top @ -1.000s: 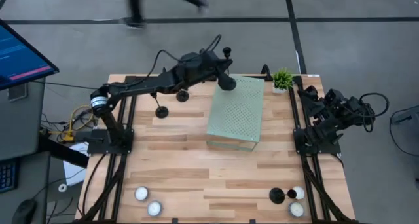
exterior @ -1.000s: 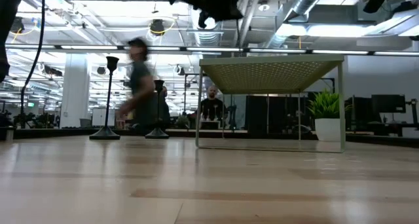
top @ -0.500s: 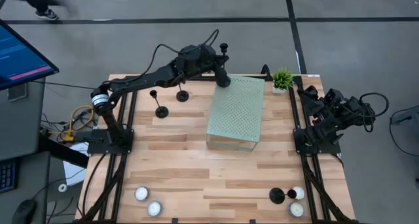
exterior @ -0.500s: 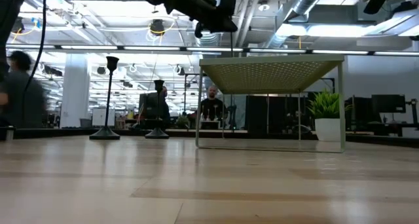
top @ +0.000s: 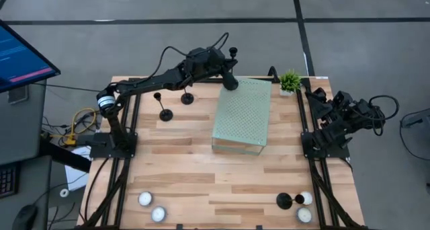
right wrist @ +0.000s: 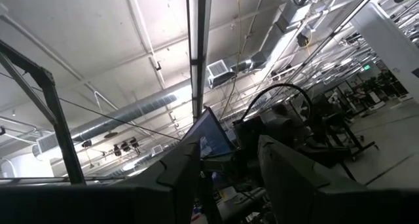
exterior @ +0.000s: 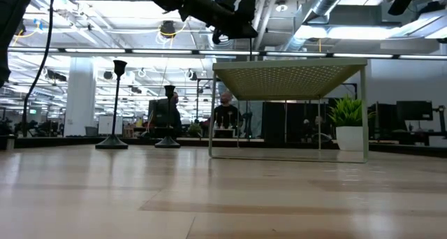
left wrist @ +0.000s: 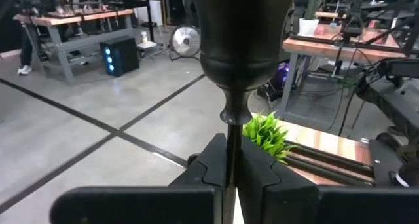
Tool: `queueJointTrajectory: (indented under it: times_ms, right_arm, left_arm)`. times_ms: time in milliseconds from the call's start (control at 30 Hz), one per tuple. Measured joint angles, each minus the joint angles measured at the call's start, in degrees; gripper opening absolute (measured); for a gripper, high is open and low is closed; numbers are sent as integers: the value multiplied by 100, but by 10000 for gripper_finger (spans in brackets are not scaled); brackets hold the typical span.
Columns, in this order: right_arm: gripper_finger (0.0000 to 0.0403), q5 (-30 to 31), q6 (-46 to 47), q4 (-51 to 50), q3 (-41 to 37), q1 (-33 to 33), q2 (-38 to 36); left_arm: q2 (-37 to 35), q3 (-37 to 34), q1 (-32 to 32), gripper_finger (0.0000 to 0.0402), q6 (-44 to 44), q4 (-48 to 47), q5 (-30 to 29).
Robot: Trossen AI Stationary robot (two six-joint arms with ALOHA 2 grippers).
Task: Pick & Place candle stick holders
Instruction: Put the black candle holder on the shelf
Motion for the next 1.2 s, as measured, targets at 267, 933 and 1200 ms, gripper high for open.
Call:
queueJointTrajectory:
  times_ms: [267, 933, 1200]
  right_arm:
    - [147, 0, -15, -1, 0, 1, 1]
    - [147, 35, -13, 0, 0, 4, -1]
    - [160, 345, -242, -2, 0, 4, 1]
  left_arm:
    - [128, -4, 14, 12, 176, 82, 102]
    - [179, -2, 41, 18, 280, 141, 118]
    - [185, -4, 41, 68, 379, 96, 111]
